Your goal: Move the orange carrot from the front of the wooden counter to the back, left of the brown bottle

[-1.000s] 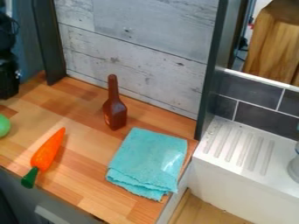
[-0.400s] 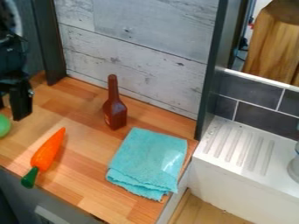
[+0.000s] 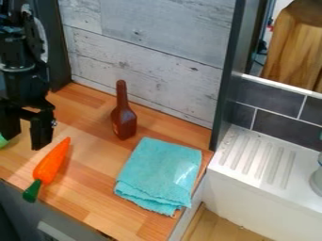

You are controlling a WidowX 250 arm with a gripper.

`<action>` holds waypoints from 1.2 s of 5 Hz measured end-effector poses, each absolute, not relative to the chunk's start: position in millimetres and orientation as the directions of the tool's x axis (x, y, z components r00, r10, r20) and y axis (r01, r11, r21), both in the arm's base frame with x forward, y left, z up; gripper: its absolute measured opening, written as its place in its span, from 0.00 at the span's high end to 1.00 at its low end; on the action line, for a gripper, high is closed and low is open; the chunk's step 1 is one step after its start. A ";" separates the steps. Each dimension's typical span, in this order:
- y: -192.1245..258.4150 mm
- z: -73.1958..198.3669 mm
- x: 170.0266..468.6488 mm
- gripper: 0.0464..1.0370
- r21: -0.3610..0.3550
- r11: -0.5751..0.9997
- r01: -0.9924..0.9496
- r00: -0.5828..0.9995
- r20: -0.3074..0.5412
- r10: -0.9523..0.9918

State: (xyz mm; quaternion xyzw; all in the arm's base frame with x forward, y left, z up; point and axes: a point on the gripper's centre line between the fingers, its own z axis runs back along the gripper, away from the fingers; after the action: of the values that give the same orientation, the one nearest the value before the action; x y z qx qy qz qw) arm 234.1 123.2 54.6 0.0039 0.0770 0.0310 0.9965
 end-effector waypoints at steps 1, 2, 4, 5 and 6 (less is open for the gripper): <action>118.1 51.5 238.7 0.04 -0.003 0.998 -0.070 0.987 -0.142 0.069; 111.6 42.5 239.9 0.04 -0.021 0.996 -0.089 0.983 -0.163 0.085; 99.9 24.6 239.2 0.04 0.002 0.993 -0.114 0.977 -0.181 0.113; 94.9 11.0 240.0 0.07 0.058 0.991 -0.121 0.967 -0.219 0.131; 98.6 2.7 240.9 0.34 0.130 0.980 -0.153 0.957 -0.228 0.179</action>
State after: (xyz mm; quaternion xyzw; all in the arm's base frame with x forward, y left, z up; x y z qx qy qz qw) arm 240.9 98.6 2.7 0.0554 0.1199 0.0841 0.9877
